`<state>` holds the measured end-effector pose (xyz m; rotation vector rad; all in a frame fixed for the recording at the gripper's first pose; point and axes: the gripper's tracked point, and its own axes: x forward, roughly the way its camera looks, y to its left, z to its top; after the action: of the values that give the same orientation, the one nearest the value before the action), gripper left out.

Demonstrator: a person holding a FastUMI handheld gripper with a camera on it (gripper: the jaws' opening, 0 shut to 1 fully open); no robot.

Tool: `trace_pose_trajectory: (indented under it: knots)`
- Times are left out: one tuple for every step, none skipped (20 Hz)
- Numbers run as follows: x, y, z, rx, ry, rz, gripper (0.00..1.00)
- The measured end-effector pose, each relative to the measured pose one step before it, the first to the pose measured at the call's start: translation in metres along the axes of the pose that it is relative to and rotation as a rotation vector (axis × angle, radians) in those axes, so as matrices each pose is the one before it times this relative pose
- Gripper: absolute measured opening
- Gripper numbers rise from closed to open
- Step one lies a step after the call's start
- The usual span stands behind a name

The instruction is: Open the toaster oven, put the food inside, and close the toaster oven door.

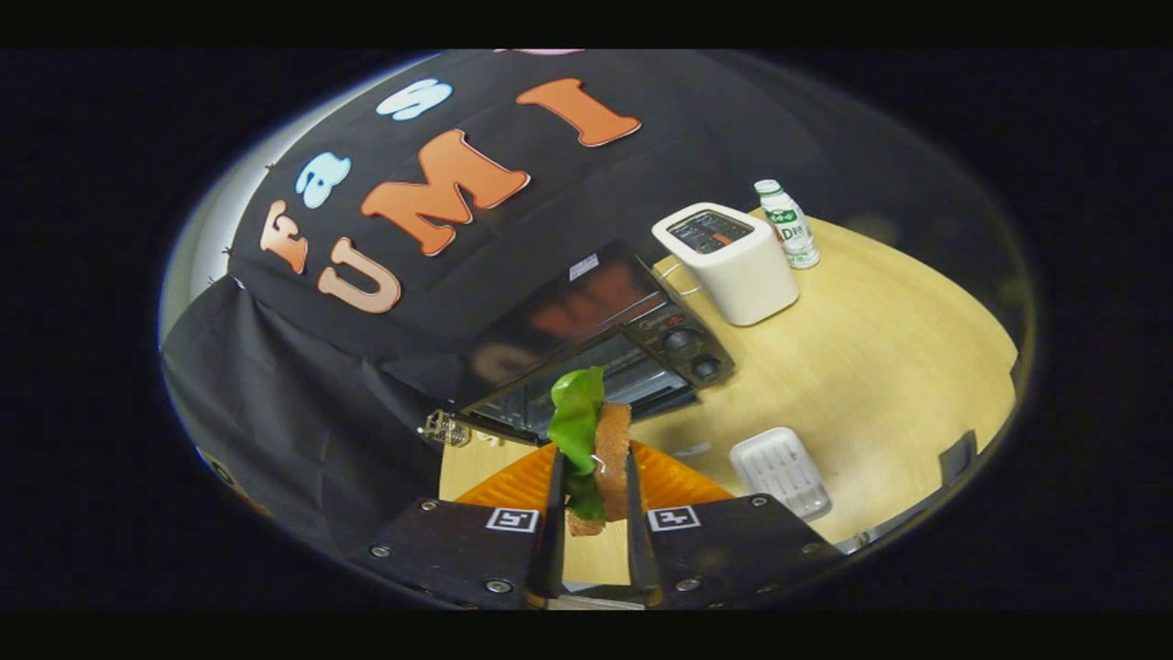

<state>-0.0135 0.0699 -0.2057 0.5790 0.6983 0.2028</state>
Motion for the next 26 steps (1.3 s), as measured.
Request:
trace_pose_trajectory:
  knots:
    - [0.00868,0.00113,-0.00224,0.03387,-0.02226,-0.00076,0.29]
    - [0.01045,0.00248,-0.00255,0.04133,-0.01368,0.00535,0.29]
    - [0.01154,0.0024,-0.0044,0.04462,-0.00838,0.01039,0.29]
    - [0.01078,0.00187,-0.00309,0.04271,-0.00767,0.0072,0.29]
    - [0.01001,-0.00115,-0.00262,0.04269,-0.01272,-0.00213,0.29]
    - [0.01055,-0.00159,-0.00269,0.03175,-0.01274,-0.01048,0.29]
    - [0.01155,-0.0013,-0.0026,0.01817,-0.01464,-0.00723,0.29]
    - [0.01107,0.00126,-0.00362,0.02331,-0.01149,-0.00082,0.29]
    - [0.00797,0.00395,-0.00529,0.025,-0.00412,0.01113,0.29]
    - [0.00836,0.00545,-0.00389,0.0284,-0.00351,0.01955,0.29]
    - [0.00888,0.0047,-0.0026,0.02527,-0.00971,0.01902,0.29]
    - [0.01,0.0023,-0.00295,0.02302,-0.01059,0.00534,0.29]
    - [0.00921,0.00017,-0.0033,0.01613,-0.0087,-0.0031,0.29]
    - [0.01201,-0.00129,-0.00212,0.01359,-0.01216,-0.00799,0.29]
    - [0.00748,-0.00004,-0.00155,0.02221,-0.01349,-0.00632,0.29]
    - [0.00912,0.00198,0.00173,0.03205,-0.02172,0.00644,0.29]
    - [0.00757,0.00474,0.00075,0.04212,-0.02409,0.01254,0.29]
    - [0.00744,0.00259,0.00411,0.03623,-0.02622,0.00722,0.29]
    - [0.01021,-0.0009,0.00435,0.02745,-0.02969,-0.00473,0.29]
    - [0.00855,-0.00317,0.0042,0.02216,-0.02632,-0.01184,0.29]
    - [0.00732,-0.00394,0.004,0.02245,-0.02353,-0.0106,0.29]
    - [0.00628,-0.00227,0.00097,0.02203,-0.01014,-0.00419,0.29]
    - [0.00377,0.00244,-0.00197,0.03296,0.00495,0.00028,0.29]
    - [0.00409,0.001,-0.00025,0.02123,-0.00222,-0.00285,0.29]
    - [0.00336,-0.00066,0.00176,0.00856,-0.0069,-0.00813,0.29]
    - [0.00414,-0.0009,-0.00081,0.00618,-0.00151,-0.00056,0.29]
